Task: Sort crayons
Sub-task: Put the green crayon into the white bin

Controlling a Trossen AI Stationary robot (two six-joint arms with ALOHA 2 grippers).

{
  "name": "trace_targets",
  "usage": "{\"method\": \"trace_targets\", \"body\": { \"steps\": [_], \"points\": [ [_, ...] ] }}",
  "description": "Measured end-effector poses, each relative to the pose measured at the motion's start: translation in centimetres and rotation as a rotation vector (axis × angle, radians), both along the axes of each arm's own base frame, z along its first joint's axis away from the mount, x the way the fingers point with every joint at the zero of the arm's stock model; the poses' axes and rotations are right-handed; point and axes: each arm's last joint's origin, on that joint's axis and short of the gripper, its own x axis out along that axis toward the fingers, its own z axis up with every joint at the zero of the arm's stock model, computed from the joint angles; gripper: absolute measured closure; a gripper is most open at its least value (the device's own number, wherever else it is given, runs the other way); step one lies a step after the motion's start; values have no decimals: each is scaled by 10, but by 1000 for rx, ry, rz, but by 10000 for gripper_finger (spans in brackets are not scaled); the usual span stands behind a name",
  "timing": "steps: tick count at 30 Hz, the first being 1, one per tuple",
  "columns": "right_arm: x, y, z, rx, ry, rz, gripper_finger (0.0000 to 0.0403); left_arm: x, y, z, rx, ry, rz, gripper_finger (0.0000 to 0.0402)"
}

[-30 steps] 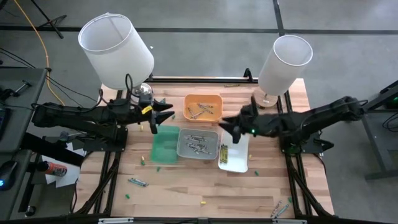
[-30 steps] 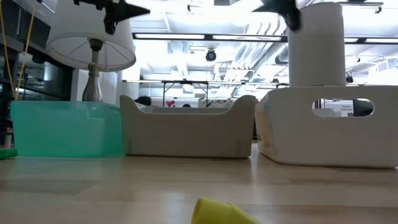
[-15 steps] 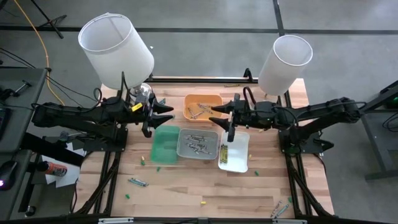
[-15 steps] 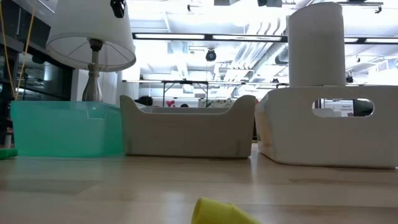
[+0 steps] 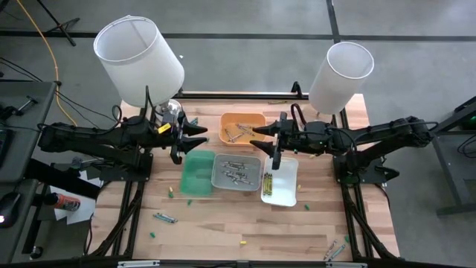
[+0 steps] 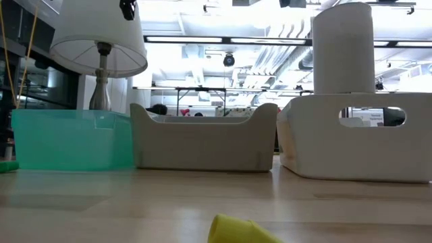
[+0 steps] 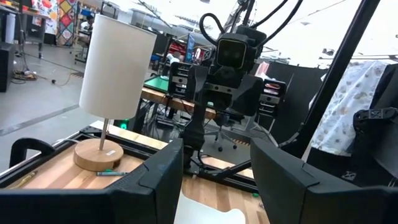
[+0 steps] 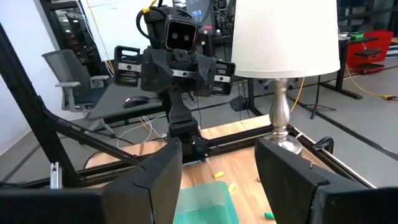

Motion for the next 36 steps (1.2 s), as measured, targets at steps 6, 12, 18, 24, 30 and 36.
{"method": "trace_targets", "body": {
  "steps": [6, 12, 18, 24, 30, 36],
  "points": [
    [-1, -4, -1, 80, -13, -133, 207, 0, 0, 0, 0, 0, 1, 229],
    [-2, -12, -10, 192, 44, -238, 207, 0, 0, 0, -1, 0, 1, 229],
    [-4, -20, -23, 306, 135, -293, 207, 0, 0, 0, -1, 0, 1, 229],
    [-5, -19, -27, 312, 177, -259, 207, 0, 0, 0, -1, 0, 1, 229],
    [-4, -16, -27, 312, 204, -158, 207, 0, 0, 0, -2, 0, 7, 229],
    [-4, -16, -27, 312, 206, -151, 207, 0, 2, 0, -32, -2, 70, 229]
  ]
}}
